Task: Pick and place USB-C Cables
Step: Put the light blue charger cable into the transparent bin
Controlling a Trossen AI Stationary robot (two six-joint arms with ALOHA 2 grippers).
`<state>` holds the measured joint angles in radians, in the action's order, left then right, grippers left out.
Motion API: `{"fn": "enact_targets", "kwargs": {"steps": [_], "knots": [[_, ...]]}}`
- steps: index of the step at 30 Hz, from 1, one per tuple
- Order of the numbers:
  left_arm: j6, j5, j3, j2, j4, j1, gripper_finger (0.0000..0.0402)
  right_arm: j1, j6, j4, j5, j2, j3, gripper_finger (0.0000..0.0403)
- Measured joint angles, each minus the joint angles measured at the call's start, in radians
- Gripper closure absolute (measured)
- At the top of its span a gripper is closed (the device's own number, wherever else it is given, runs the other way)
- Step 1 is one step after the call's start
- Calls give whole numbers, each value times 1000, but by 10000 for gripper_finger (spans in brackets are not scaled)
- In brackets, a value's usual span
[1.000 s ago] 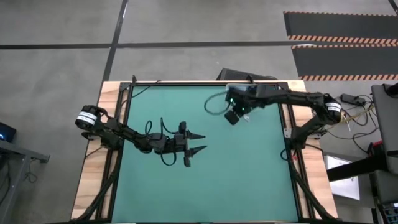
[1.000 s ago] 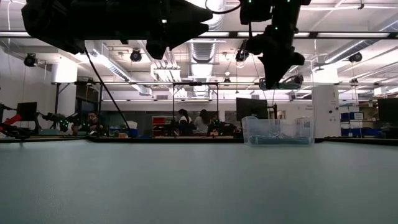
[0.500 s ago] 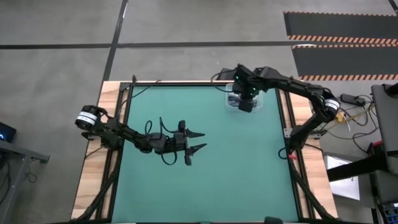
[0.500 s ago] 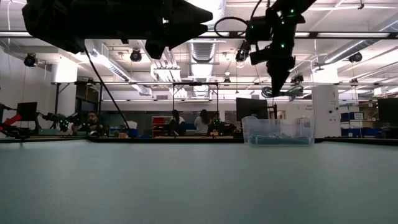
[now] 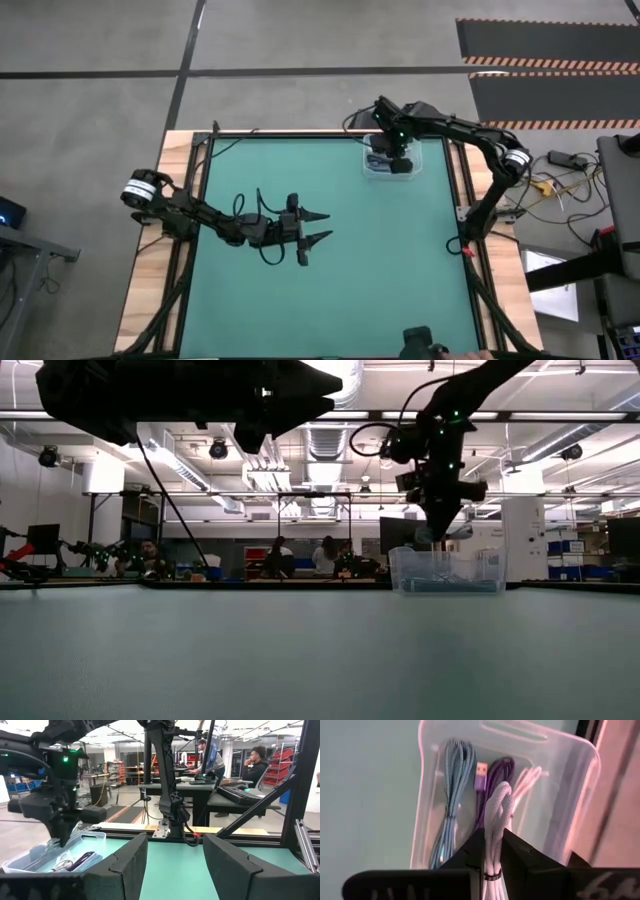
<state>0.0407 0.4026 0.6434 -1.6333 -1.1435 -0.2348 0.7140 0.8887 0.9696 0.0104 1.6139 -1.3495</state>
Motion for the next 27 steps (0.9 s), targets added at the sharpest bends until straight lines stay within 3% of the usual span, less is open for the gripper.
{"fn": "enact_targets", "kwargs": {"steps": [9,27], "knots": [[1,9,0,0,0,0,223,57,2,-39,-46,74,0,371],[1,25,0,0,1,5,223,64,5,-101,-92,178,2,371]]}}
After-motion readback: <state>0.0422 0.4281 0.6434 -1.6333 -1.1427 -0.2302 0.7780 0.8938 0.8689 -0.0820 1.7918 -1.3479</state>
